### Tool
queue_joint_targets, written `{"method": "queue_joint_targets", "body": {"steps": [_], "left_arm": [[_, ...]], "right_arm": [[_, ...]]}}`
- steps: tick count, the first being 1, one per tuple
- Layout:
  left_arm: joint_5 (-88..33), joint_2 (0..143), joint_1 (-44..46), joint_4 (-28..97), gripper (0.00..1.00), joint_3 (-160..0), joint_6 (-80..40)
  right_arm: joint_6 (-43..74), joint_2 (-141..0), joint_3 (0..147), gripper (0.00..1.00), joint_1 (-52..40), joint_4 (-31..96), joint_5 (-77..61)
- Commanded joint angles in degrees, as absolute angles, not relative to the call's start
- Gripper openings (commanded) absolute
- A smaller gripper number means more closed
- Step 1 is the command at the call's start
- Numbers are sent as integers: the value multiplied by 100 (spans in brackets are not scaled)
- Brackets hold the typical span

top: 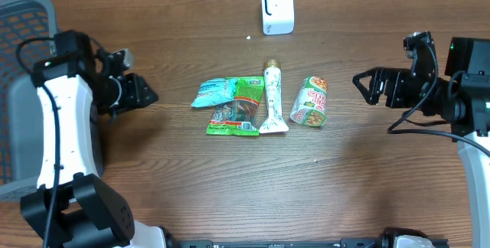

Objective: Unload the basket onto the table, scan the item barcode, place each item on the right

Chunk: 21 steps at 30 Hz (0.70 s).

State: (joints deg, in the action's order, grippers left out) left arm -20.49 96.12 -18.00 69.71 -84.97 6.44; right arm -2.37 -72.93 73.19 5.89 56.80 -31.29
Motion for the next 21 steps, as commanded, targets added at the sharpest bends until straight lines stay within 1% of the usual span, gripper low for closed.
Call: {"method": "queue_joint_targets", "body": {"steps": [1,4,7,8,9,13,16,21], "left_arm": [[-2554,9544,-1743,7207,51,-9354,810],[-2432,9544,-1767,7542,53,-10189,762],[-2180,9544,-1769,7706,59,-10965,692],[-2167,9544,-1769,7708,85,-11148,668],[-2169,9544,-1769,7703,100,-11308,635],[-2165,9544,-1769,7658,100,-11491,600],[-2165,9557,-1769,7664,100,-11474,600],[-2167,9557,-1769,7664,100,-11472,600]], "right_arm": [[89,-7380,7664,100,209,5502,-3061],[193,-7771,8097,100,-290,5533,-2862],[239,-8418,8687,100,-812,5717,-2759],[322,-8613,8849,100,-939,5754,-2722],[471,-8840,9000,100,-1074,5754,-2659],[1120,-9417,9179,100,-1321,5728,-2137],[1581,-9741,9177,100,-1302,6042,-1638],[2014,-10132,9043,100,-1219,6602,-1219]]}}
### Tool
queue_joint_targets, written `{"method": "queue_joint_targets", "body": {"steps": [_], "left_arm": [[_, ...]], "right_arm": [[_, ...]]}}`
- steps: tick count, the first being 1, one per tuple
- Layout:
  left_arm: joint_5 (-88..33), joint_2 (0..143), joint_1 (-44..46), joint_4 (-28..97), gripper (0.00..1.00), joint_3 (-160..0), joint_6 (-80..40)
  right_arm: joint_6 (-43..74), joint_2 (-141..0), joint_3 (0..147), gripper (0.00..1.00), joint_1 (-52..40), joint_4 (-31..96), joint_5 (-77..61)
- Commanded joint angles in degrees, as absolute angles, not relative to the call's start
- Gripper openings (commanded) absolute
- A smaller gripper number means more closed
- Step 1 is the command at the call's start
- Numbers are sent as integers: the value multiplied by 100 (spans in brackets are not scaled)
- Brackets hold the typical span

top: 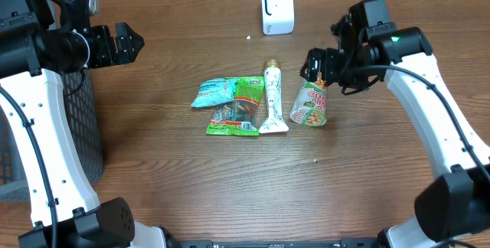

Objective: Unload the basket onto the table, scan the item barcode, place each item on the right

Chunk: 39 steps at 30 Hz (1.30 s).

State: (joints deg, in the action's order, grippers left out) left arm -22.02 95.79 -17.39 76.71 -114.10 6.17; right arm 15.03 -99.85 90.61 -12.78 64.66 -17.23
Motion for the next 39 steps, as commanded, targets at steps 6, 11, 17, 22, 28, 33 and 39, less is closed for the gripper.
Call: {"method": "queue_joint_targets", "body": {"steps": [6,11,17,22,28,33,39], "left_arm": [[-2165,9557,-1769,7664,100,-11469,600],[-2165,9557,-1769,7664,100,-11469,600],[-2165,9557,-1769,7664,100,-11469,600],[-2165,9557,-1769,7664,100,-11469,600],[-2165,9557,-1769,7664,100,-11469,600],[-2165,9557,-1769,7664,100,-11469,600],[-2165,9557,-1769,7664,100,-11469,600]], "right_arm": [[2279,-10315,8711,100,-1258,6646,-1219],[2423,-10322,8147,100,-1262,6095,-1203],[2427,-10326,7524,98,-1299,5105,-1225],[2563,-10328,7242,98,-1435,4659,-1221],[3186,-10455,7161,96,-1656,4477,-670],[3435,-10694,7161,92,-1730,4294,-602],[3433,-10809,7161,76,-1730,4250,-607]]}}
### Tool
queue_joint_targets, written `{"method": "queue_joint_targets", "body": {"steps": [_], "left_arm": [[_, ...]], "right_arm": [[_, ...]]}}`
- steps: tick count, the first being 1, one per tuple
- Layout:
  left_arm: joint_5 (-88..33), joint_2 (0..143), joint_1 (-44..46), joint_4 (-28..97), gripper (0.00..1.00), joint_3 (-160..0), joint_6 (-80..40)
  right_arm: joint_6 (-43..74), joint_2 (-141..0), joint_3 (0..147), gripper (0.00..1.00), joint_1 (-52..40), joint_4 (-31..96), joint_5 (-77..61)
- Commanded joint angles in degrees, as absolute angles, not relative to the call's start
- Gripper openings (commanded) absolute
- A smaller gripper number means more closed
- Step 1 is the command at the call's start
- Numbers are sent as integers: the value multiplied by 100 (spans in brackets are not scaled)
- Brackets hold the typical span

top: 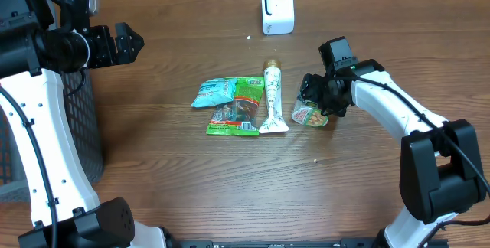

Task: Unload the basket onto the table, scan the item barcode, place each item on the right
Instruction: 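Grasp the cup noodle with the right gripper and lift it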

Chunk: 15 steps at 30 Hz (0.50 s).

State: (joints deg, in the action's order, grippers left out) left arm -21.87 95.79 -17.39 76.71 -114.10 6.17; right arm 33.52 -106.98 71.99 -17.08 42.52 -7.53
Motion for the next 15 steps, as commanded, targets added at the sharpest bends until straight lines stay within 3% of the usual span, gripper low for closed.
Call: {"method": "queue_joint_targets", "body": {"steps": [1,10,15], "left_arm": [[-2165,9557,-1769,7664,100,-11469,600],[-2165,9557,-1769,7664,100,-11469,600],[-2165,9557,-1769,7664,100,-11469,600]], "right_arm": [[3430,-10809,7161,75,-1730,4252,-607],[2322,-10803,7548,71,-1411,4713,-1922],[746,-10803,8274,69,-847,5658,-3555]]}}
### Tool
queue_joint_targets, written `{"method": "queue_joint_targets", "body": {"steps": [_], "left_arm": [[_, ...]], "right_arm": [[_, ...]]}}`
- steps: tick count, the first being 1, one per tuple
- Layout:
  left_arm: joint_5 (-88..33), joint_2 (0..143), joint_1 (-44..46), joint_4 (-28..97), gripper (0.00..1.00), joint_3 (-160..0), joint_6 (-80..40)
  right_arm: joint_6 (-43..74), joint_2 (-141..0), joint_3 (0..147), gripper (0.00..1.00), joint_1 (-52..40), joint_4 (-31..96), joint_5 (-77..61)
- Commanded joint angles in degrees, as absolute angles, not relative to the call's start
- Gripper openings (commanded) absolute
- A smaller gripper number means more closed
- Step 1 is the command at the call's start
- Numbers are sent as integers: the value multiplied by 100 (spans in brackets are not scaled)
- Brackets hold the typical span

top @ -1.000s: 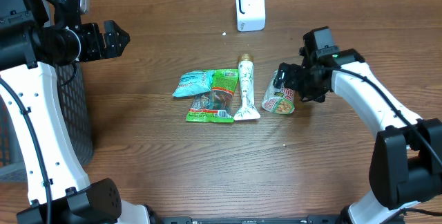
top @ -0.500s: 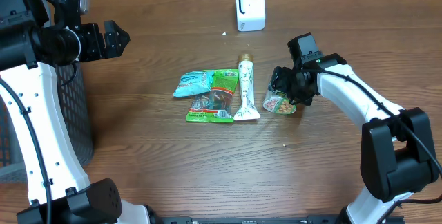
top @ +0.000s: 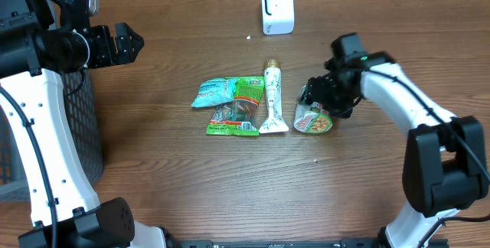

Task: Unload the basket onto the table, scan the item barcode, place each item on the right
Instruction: 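Grasp the cup noodle with the right gripper and lift it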

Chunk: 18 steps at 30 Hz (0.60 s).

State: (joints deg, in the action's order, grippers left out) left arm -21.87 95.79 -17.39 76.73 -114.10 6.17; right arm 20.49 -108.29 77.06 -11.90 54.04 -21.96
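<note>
A green and red noodle cup [top: 315,120] sits right of centre, tipped so its round end faces up. My right gripper [top: 317,96] is down on the cup's far end, shut on it. A white barcode scanner [top: 276,7] stands at the back edge, well apart from the cup. Lying left of the cup are a white tube [top: 272,104], a green packet [top: 237,109] and a teal packet [top: 215,91]. My left gripper [top: 129,42] hangs open at the far left, away from all items.
A dark mesh basket [top: 83,129] stands at the left edge under the left arm. The three loose items lie close together in a row at the table's middle, just left of the held cup.
My right gripper has shifted slightly right and toward the front with the cup in it. The cup now shows its round end, more tilted than before. The left arm has not moved.
Both arms were drawn back at the sides with all items lying untouched. Then the left arm stood raised at the far left and my right gripper hovered over the cup's far end. Later it was down on the cup, and now the cup is tipped in its grip.
</note>
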Motion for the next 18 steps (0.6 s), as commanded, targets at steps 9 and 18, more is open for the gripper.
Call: {"method": "queue_joint_targets", "body": {"steps": [9,18], "left_arm": [[-2165,9557,-1769,7664,100,-11469,600],[-2167,9557,-1769,7664,100,-11469,600]], "right_arm": [[-1837,-10803,8768,69,89,7137,-6176],[-2235,-10803,8774,68,193,7513,-7725]]}}
